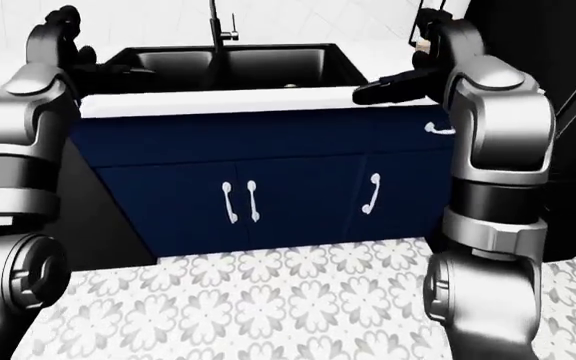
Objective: Turn the sink spout to the right.
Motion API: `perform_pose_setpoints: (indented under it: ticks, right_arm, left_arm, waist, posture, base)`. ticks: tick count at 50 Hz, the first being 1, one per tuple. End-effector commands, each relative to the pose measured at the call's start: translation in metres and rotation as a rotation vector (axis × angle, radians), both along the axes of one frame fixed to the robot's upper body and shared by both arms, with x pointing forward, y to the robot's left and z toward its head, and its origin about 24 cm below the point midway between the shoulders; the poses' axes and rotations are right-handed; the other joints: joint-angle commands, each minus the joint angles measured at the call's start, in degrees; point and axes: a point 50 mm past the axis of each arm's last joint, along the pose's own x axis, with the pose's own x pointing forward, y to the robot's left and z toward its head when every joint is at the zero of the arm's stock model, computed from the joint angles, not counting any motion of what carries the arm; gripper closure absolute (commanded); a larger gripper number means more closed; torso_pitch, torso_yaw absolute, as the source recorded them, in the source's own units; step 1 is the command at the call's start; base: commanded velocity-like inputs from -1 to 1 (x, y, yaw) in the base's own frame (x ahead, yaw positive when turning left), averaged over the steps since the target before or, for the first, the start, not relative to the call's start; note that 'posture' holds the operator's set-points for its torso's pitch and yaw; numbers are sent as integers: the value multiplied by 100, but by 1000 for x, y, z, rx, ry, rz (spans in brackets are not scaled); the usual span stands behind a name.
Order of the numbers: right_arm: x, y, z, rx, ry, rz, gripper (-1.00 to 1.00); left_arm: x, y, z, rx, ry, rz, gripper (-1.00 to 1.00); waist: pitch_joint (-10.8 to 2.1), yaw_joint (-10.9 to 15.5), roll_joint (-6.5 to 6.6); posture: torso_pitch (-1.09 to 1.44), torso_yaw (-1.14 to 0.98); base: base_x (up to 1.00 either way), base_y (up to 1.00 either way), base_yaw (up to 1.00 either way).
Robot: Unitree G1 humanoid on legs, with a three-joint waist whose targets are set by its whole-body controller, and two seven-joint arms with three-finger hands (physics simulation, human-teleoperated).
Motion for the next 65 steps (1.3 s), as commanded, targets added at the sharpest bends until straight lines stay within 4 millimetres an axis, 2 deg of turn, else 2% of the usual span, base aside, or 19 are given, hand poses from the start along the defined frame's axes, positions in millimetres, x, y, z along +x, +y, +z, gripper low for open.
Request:
perform_pose_setpoints:
  ticks: [1, 8, 11, 16, 21, 24, 25, 26, 27, 32, 33, 34, 37, 38, 45, 59, 60, 63, 65]
  right_arm:
    - [-7, -1, 25, -20, -109, -6, -100]
    - [-11, -1, 29, -25, -110, -1, -100]
    - [-12, -1, 27, -23, -111, 0, -100]
    - [-11, 0, 27, -23, -108, 5, -100]
    - [-10, 1, 24, -23, -105, 8, -100]
    - [-10, 2, 26, -25, -105, 10, -100]
    - [-11, 2, 27, -27, -106, 12, -100]
    - [-11, 3, 26, -28, -106, 12, -100]
    - [-10, 2, 26, -26, -105, 12, -100]
    - [-11, 3, 26, -27, -103, 16, -100]
    - [-11, 3, 27, -33, -109, 23, -100]
    - [-12, 4, 27, -37, -110, 24, -100]
    - [-12, 3, 27, -38, -108, 20, -100]
    - [-12, 3, 27, -37, -109, 19, -100]
    - [-15, 1, 31, -35, -117, 17, -100]
    - [-12, 4, 30, -49, -118, 20, -100]
    - [-12, 4, 30, -51, -118, 22, -100]
    - [-12, 5, 29, -54, -116, 25, -100]
    - [-12, 5, 29, -56, -117, 26, -100]
  left_arm:
    - [-7, -3, 39, 20, -136, -8, -100]
    - [-9, -3, 48, 23, -152, -7, -100]
    - [-10, -2, 49, 22, -155, -6, -100]
    - [-10, 0, 51, 22, -156, 1, -100]
    - [-10, 1, 50, 21, -154, 4, -100]
    - [-11, 4, 53, 21, -157, 10, -100]
    - [-11, 4, 53, 21, -158, 10, -100]
    - [-12, 4, 53, 21, -158, 11, -100]
    - [-11, 5, 53, 21, -158, 12, -100]
    - [-11, 8, 49, 17, -154, 20, -100]
    - [-11, 9, 51, 16, -155, 22, -100]
    - [-12, 10, 53, 15, -157, 26, -100]
    - [-14, 15, 56, 10, -163, 39, -100]
    - [-14, 18, 57, 9, -164, 44, -100]
    - [-16, 36, 51, 38, -153, 93, -100]
    - [-19, 41, 58, 31, -166, 109, -100]
    - [-20, 41, 59, 30, -167, 109, -100]
    - [-20, 42, 60, 30, -169, 109, -100]
    - [-20, 42, 60, 30, -169, 108, -100]
  waist:
    - [-116, -16, 12]
    - [-118, -28, 90]
    - [-178, -61, 376]
    - [-168, -44, 335]
    - [-140, 33, 45]
    - [-275, 70, -445]
    - [-207, 15, -173]
    - [-152, 63, -315]
    - [-122, 11, -289]
    - [-95, -57, -10]
    - [70, -75, 40]
    - [-31, -97, 12]
    - [-180, -169, 355]
    - [-88, -169, 220]
    - [-181, -114, 131]
    - [-159, -113, 93]
    - [-235, -96, 113]
    - [-147, 45, -255]
    - [-236, 74, -279]
  posture:
    - [0, 0]
    - [0, 0]
    - [0, 0]
    - [0, 0]
    - [0, 0]
    - [0, 0]
    - [0, 0]
    - [0, 0]
    - [0, 0]
    - [0, 0]
    - [0, 0]
    - [0, 0]
    - [0, 0]
    - [0, 0]
    - [0, 0]
    - [0, 0]
    - [0, 0]
    - [0, 0]
    - [0, 0]
  base:
    - [27, 0, 0]
    - [28, 0, 0]
    - [28, 0, 0]
    - [28, 0, 0]
    - [28, 0, 0]
    - [28, 0, 0]
    - [37, 0, 0]
    - [41, 0, 0]
    - [41, 0, 0]
    - [42, 0, 0]
    - [0, 0, 0]
    - [0, 0, 0]
    - [0, 0, 0]
    - [0, 0, 0]
    - [0, 0, 0]
    - [0, 0, 0]
    - [0, 25, 0]
    - [0, 63, 0]
    - [0, 88, 0]
